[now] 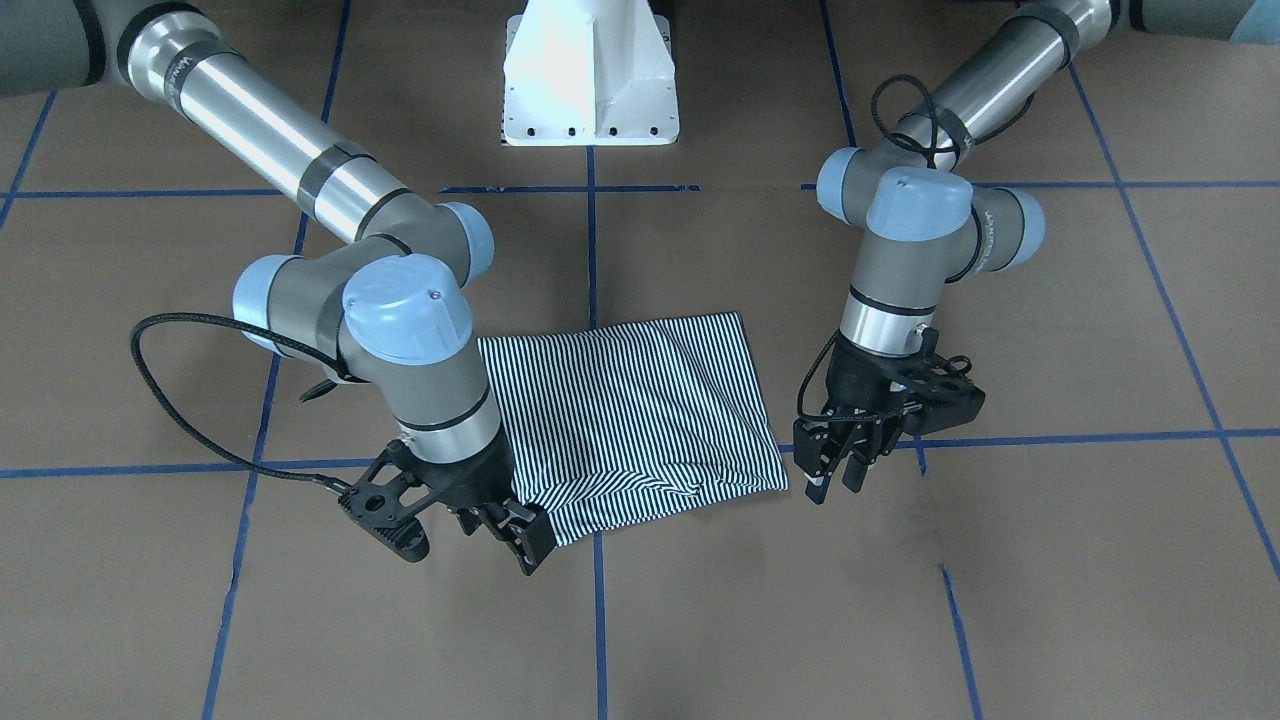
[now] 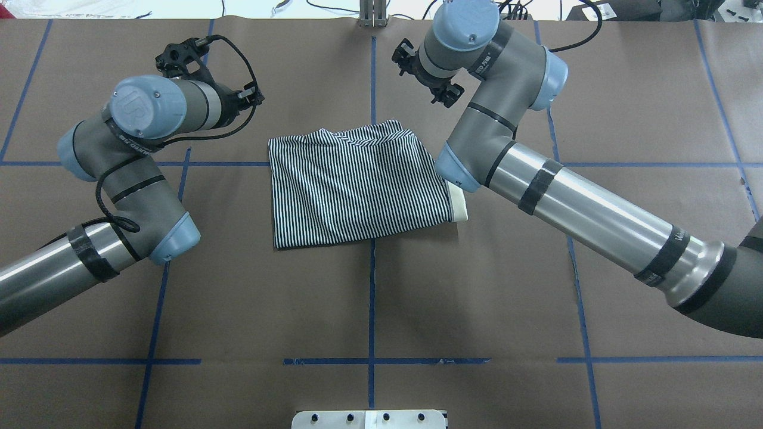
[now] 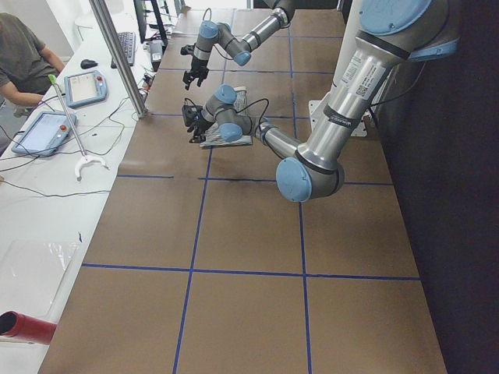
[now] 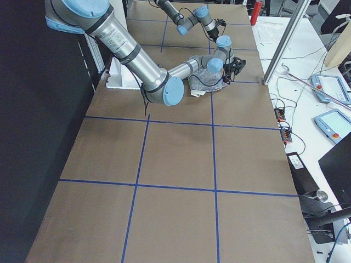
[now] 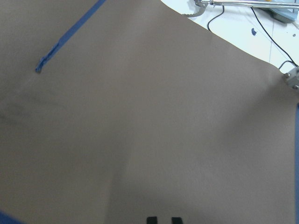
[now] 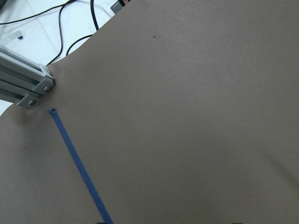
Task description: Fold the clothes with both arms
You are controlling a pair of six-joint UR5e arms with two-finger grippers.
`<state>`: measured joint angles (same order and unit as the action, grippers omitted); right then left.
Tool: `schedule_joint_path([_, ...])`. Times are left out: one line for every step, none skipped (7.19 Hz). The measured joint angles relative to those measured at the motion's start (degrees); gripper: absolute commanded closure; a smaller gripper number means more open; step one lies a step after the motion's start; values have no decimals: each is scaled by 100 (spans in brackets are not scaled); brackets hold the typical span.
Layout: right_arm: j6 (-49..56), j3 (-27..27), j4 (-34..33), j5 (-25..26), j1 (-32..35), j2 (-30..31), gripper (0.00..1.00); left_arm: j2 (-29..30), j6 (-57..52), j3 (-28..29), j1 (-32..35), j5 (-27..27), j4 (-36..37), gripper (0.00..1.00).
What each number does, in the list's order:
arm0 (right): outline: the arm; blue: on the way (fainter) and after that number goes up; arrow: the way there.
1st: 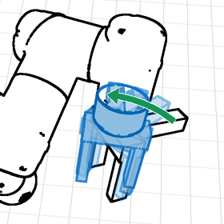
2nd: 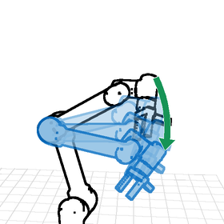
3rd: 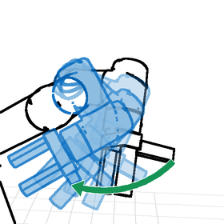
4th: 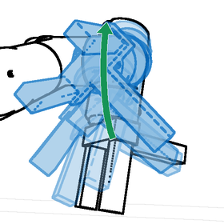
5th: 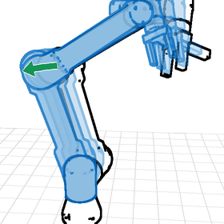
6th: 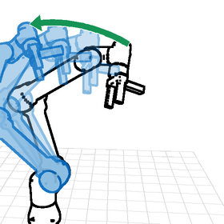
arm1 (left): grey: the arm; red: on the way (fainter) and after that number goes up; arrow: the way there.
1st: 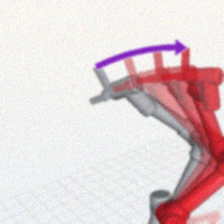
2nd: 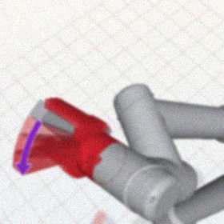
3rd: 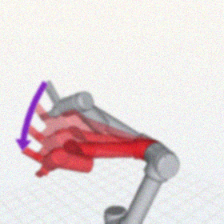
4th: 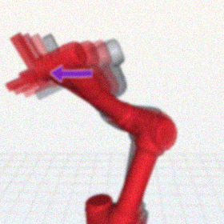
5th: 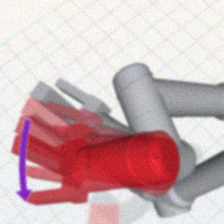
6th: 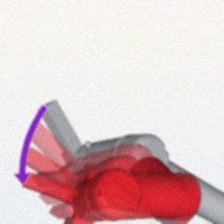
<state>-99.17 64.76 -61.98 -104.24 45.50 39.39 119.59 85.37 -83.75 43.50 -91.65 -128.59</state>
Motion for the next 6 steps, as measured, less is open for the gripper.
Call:
schedule_joint_path([187, 393, 3, -168, 117, 394, 0, -324, -121, -329, 19, -173, -51, 43])
schedule_joint_path([616, 794, 10, -450, 330, 880, 0, -746, -456, -727, 51, -412, -92, 43])
schedule_joint_path([1328, 1209, 4, -883, 701, 1467, 0, -1310, -1033, -1180, 163, -760, -201, 43])
schedule_joint_path([2236, 1545, -2, -1455, 1218, 2082, 0, -1925, -1805, -1537, 459, -1265, -419, 42])
schedule_joint_path([3280, 1739, -7, -2096, 1855, 2646, 0, -2472, -2822, -1716, 1040, -2042, -611, 42])
schedule_joint_path([4419, 1815, -15, -2645, 2489, 3164, 0, -2910, -4039, -1757, 1834, -2895, -672, 42])
